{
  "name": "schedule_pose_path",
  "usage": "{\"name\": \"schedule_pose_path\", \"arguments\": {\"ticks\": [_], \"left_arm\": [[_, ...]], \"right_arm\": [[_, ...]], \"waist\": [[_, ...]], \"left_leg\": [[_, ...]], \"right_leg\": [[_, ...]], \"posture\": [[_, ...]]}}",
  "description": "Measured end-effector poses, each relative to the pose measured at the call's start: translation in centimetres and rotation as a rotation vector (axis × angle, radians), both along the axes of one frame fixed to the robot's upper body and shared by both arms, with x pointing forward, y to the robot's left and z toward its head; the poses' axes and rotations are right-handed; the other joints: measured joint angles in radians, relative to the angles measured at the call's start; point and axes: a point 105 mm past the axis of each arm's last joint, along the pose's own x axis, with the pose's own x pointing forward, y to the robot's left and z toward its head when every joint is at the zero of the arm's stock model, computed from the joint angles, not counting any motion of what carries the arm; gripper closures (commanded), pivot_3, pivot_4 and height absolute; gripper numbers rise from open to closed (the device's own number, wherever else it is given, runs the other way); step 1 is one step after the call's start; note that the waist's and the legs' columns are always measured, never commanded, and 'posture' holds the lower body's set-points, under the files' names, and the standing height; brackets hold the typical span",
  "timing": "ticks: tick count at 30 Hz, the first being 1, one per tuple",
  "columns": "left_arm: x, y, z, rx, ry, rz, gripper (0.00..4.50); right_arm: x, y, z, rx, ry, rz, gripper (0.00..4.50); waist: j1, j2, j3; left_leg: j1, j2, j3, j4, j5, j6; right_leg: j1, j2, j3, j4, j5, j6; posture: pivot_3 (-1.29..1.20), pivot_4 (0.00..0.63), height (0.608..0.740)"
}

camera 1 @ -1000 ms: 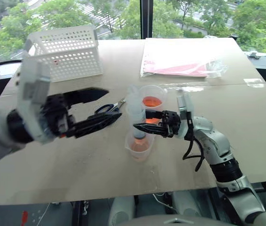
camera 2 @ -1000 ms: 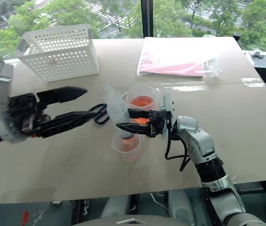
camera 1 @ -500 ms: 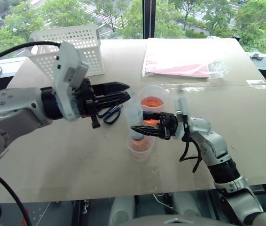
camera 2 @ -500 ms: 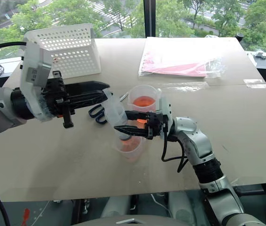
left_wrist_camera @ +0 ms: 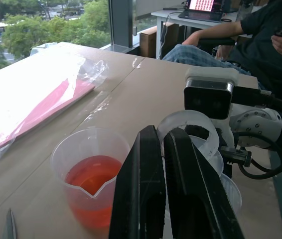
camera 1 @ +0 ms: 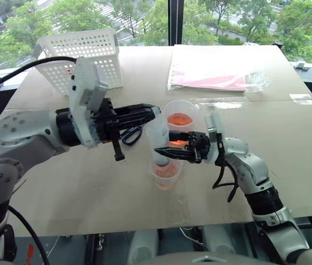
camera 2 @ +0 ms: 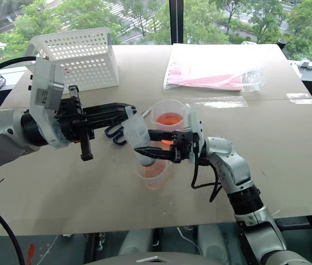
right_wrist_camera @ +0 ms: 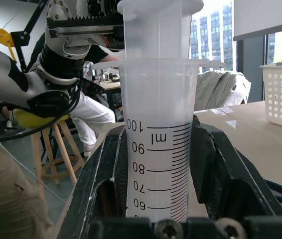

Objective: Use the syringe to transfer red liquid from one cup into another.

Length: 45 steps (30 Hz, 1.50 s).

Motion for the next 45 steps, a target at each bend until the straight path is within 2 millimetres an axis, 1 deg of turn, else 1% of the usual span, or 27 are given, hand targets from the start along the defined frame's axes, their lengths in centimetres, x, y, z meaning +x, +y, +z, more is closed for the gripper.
{"name": "schedule_pose_path", "arguments": {"ticks": [7, 16, 18, 20, 21, 22, 23, 24, 26, 28, 30, 32, 36, 40, 43, 45], "left_arm": [[-0.1, 0.1, -0.9, 0.023, 0.009, 0.0, 4.5], [-0.4, 0.0, -1.2, 0.039, -0.015, -0.005, 4.5], [-0.6, 0.2, -1.2, 0.021, -0.022, -0.002, 4.5], [-0.9, 0.5, -0.7, -0.076, 0.033, 0.0, 4.5], [-1.2, 0.8, -0.4, -0.136, 0.081, -0.004, 3.85], [-1.8, 1.0, -0.3, -0.179, 0.132, -0.026, 3.5], [-2.0, 1.2, -0.4, -0.193, 0.16, -0.03, 3.09], [-2.3, 1.7, -0.4, -0.205, 0.186, -0.026, 2.58], [-2.8, 2.6, -1.2, -0.202, 0.266, 0.0, 1.6], [-3.1, 3.3, -1.1, -0.215, 0.268, 0.02, 0.64], [-3.4, 3.9, -1.1, -0.217, 0.261, 0.037, 0.0], [-3.7, 4.1, -1.7, -0.193, 0.274, 0.044, 0.0], [-3.4, 2.7, -2.7, -0.14, 0.252, 0.034, 0.0], [-2.8, 1.6, -2.6, -0.159, 0.208, 0.019, 0.0], [-2.5, 1.5, -2.8, -0.151, 0.201, 0.024, 0.0], [-2.4, 1.2, -2.5, -0.167, 0.183, 0.009, 0.0]], "right_arm": [[-0.2, 0.0, 0.1, -0.011, 0.023, 0.016, 3.17], [-0.4, 0.0, 0.3, -0.017, 0.024, 0.017, 3.17], [-0.5, 0.0, 0.4, -0.018, 0.02, 0.019, 3.17], [-0.7, 0.0, 0.8, -0.006, 0.003, 0.029, 3.17], [-0.9, 0.0, 1.2, 0.001, -0.01, 0.035, 3.17], [-0.8, 0.0, 1.5, 0.012, -0.02, 0.034, 3.17], [-0.8, -0.1, 1.7, 0.019, -0.025, 0.029, 3.17], [-0.7, -0.2, 1.9, 0.028, -0.027, 0.024, 3.17], [-0.6, -0.7, 2.5, 0.059, -0.039, 0.013, 3.17], [-0.6, -0.7, 2.6, 0.063, -0.042, 0.016, 3.17], [-0.7, -0.6, 2.7, 0.066, -0.042, 0.022, 3.17], [-0.7, -0.7, 2.7, 0.065, -0.044, 0.022, 3.17], [-0.7, -0.7, 3.0, 0.061, -0.06, 0.035, 3.17], [-0.8, -0.8, 3.0, 0.057, -0.064, 0.043, 3.17], [-0.6, -1.1, 2.9, 0.045, -0.066, 0.036, 3.17], [-0.6, -1.2, 3.0, 0.038, -0.07, 0.034, 3.17]], "waist": [[0.0, 0.0, 0.0], [0.0, 0.0, 0.0], [-0.001, 0.0, 0.0], [-0.003, 0.0, 0.0], [-0.002, 0.0, 0.0], [-0.003, 0.0, 0.0], [-0.004, 0.0, 0.0], [-0.004, 0.0, 0.0], [-0.003, 0.0, 0.0], [0.0, 0.0, 0.0], [0.0, 0.0, 0.0], [0.0, 0.0, 0.0], [0.003, 0.0, 0.0], [0.002, 0.0, 0.0], [0.0, 0.0, 0.0], [0.0, 0.0, 0.0]], "left_leg": [[0.0, 0.0, 0.0, 0.0, 0.0, 0.0], [0.0, 0.0, 0.0, 0.0, 0.0, 0.0], [0.0, 0.0, 0.0, 0.0, 0.0, 0.0], [0.0, 0.001, 0.0, 0.0, 0.0, 0.0], [0.0, 0.003, -0.004, 0.0, 0.0, 0.0], [0.0, 0.002, -0.006, 0.0, 0.0, 0.0], [0.0, 0.002, -0.006, 0.0, 0.0, 0.0], [0.0, 0.002, -0.006, 0.0, 0.0, 0.0], [0.0, 0.001, -0.006, 0.0, 0.0, 0.0], [0.0, 0.001, -0.006, 0.0, 0.0, 0.0], [0.001, 0.001, -0.006, 0.0, 0.0, 0.0], [0.001, 0.001, -0.005, 0.0, 0.0, 0.0], [0.001, 0.0, -0.005, 0.0, 0.0, 0.0], [0.001, 0.0, -0.005, 0.0, 0.0, 0.0], [0.001, 0.0, -0.005, 0.0, 0.0, 0.0], [0.001, 0.0, -0.005, 0.0, 0.0, 0.0]], "right_leg": [[0.0, 0.0, 0.0, 0.0, 0.0, 0.0], [0.0, 0.0, 0.0, 0.0, 0.0, 0.0], [0.0, 0.0, 0.0, 0.0, 0.0, 0.0], [0.0, 0.0, 0.0, 0.0, 0.0, 0.0], [0.0, -0.001, 0.0, 0.0, 0.0, 0.0], [0.0, -0.001, 0.0, 0.0, 0.0, 0.0], [0.0, -0.001, 0.0, 0.0, 0.0, 0.0], [0.0, -0.001, 0.0, 0.0, 0.0, 0.0], [0.0, -0.001, 0.0, 0.0, 0.0, 0.0], [0.0, -0.001, -0.001, 0.0, -0.002, -0.003], [0.0, -0.001, -0.001, 0.0, -0.002, -0.004], [0.0, -0.001, -0.001, 0.0, -0.002, -0.004], [0.0, -0.001, -0.001, 0.0, -0.002, -0.004], [0.0, 0.0, -0.001, 0.0, -0.002, -0.004], [0.0, 0.0, 0.0, 0.0, -0.002, -0.003], [0.0, 0.0, 0.0, 0.0, -0.002, -0.004]], "posture": [[0.0, 0.15, 0.74], [0.0, 0.15, 0.74], [0.0, 0.15, 0.74], [0.0, 0.15, 0.74], [0.0, 0.15, 0.74], [0.0, 0.15, 0.74], [0.0, 0.15, 0.74], [0.0, 0.15, 0.74], [0.0, 0.15, 0.74], [0.0, 0.15, 0.74], [0.0, 0.15, 0.74], [0.0, 0.15, 0.74], [0.0, 0.15, 0.74], [0.0, 0.15, 0.74], [0.0, 0.15, 0.74], [0.0, 0.15, 0.74]]}}
